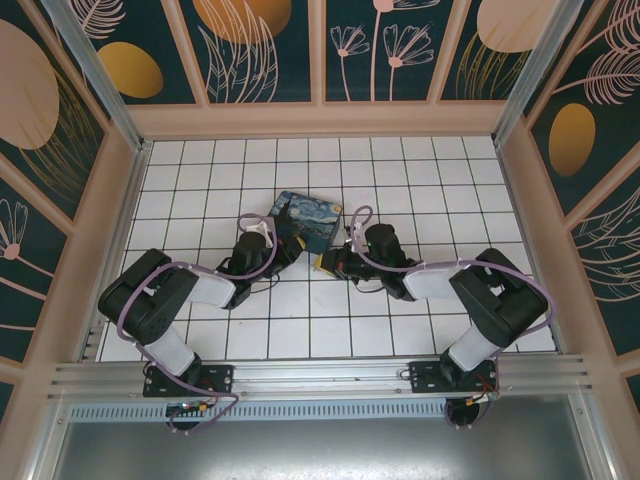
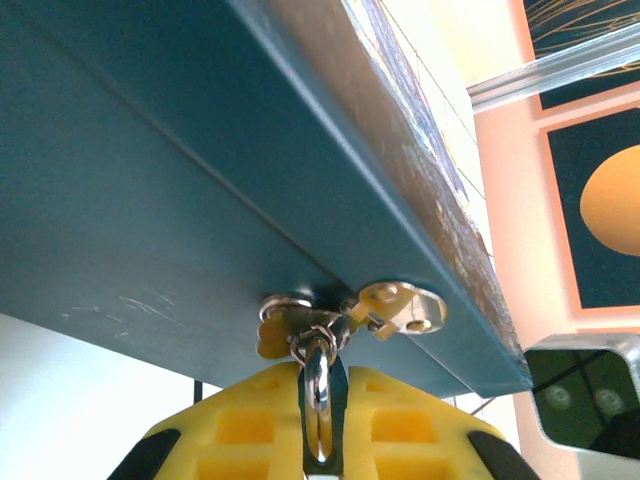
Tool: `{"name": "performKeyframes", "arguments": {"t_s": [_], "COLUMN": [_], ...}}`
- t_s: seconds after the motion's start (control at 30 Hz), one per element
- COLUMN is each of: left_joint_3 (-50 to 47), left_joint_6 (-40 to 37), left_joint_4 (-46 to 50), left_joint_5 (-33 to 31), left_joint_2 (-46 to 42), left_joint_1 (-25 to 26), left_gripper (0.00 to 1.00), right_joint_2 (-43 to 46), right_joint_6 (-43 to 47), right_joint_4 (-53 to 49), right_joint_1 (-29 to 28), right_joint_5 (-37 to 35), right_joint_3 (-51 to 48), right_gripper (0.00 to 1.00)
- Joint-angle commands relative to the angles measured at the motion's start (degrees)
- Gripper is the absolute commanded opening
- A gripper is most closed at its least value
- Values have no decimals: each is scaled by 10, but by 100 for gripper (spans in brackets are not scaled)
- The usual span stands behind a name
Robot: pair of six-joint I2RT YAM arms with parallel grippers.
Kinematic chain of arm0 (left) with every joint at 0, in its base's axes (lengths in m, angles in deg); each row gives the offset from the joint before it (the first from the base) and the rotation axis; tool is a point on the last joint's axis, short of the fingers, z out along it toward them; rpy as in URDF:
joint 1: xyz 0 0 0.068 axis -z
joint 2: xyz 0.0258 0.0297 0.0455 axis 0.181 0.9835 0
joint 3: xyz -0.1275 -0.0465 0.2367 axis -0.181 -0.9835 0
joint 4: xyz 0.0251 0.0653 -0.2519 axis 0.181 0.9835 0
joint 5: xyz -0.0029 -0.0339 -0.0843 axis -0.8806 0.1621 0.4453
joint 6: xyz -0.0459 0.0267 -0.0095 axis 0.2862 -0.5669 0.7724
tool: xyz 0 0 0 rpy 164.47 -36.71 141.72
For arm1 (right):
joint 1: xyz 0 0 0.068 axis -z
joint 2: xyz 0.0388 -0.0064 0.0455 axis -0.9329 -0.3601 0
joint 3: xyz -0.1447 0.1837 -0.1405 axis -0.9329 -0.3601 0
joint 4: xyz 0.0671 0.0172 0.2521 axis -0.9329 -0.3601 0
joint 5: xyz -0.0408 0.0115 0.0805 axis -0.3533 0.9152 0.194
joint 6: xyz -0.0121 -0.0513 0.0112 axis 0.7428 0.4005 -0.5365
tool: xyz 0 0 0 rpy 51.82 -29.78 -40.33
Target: Unlock the padlock with the key
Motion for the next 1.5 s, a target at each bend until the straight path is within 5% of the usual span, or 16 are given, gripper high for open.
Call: {"name": "performKeyframes", "arguments": {"t_s": [0.0,0.47,1.47], "left_joint_3": [-3,-25,-34], "left_joint_6": [37,168,230], "left_joint_4": [-22,-82,-101], "left_joint_5": [18,40,16], "left_joint_2": [-17,-11,-2], "left_joint_1": [1,1,0], "left_gripper": [0,0,0], "right_joint_2": [-8,-40,-101], "right_joint_6": [-55,-144,-184], "right_joint_4": [91,164,187], "right_joint_1": [-11,-12,-18], "right_joint_5": [-39,-103,-132], "right_joint_3": [-16,-35,1], "right_gripper": [0,0,0]}}
